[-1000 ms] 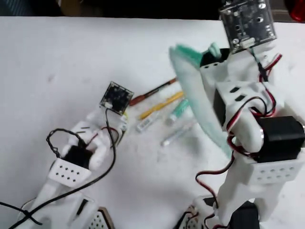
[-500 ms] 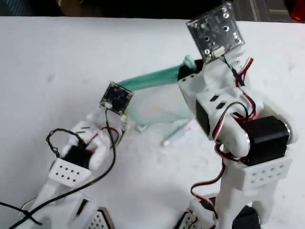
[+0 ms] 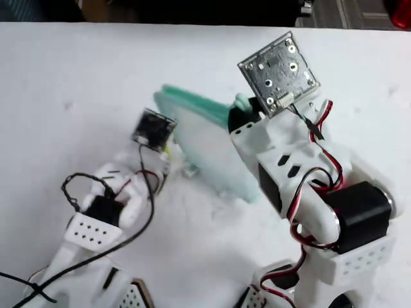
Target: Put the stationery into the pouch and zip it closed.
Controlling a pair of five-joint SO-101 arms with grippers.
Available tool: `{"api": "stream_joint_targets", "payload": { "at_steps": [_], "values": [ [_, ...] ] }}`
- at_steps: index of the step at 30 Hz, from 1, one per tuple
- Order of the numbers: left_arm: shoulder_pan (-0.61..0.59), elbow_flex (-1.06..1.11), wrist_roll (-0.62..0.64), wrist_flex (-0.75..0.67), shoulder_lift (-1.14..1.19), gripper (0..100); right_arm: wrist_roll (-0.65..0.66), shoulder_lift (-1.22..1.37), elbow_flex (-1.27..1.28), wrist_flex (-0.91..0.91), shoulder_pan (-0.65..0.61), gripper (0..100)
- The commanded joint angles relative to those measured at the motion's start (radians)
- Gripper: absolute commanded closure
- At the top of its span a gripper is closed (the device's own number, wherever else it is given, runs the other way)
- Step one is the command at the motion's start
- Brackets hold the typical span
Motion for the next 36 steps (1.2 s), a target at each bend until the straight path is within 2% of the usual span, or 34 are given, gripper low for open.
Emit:
{"api": "stream_joint_targets", "payload": {
  "at_steps": [1, 4, 7, 9, 16, 20, 24, 30, 33, 36],
  "values": [
    [-0.137, -0.124, 0.1, -0.009, -0.09, 98, 0.002, -0.008, -0.005, 0.019, 0.008, 98.2],
    [-0.15, -0.199, 0.115, 0.038, -0.168, 93, -0.006, -0.008, -0.008, 0.019, 0.005, 98.2],
    [-0.087, -0.278, 0.115, 0.135, -0.232, 86, -0.006, -0.008, -0.005, 0.007, -0.031, 98.2],
    [-0.073, -0.339, 0.115, 0.212, -0.257, 85, -0.006, -0.008, -0.005, 0.002, -0.05, 98.2],
    [-0.251, -0.56, 0.117, 0.384, -0.285, 85, -0.006, -0.008, -0.005, -0.053, -0.058, 98.2],
    [-0.274, -0.678, 0.114, 0.555, -0.285, 85, -0.006, -0.008, -0.009, -0.074, -0.058, 98.2],
    [-0.16, -0.701, 0.069, 0.684, -0.285, 85, -0.006, -0.007, -0.006, -0.09, -0.059, 98.2],
    [0.13, -0.707, -0.06, 0.836, -0.285, 85, -0.006, -0.007, -0.008, -0.125, -0.056, 98.2],
    [0.231, -0.697, -0.077, 0.852, -0.28, 85, -0.006, -0.007, -0.008, -0.122, -0.056, 98.2],
    [0.243, -0.643, -0.078, 0.779, -0.28, 85, -0.006, -0.012, -0.012, -0.101, -0.059, 98.2]
  ]
}}
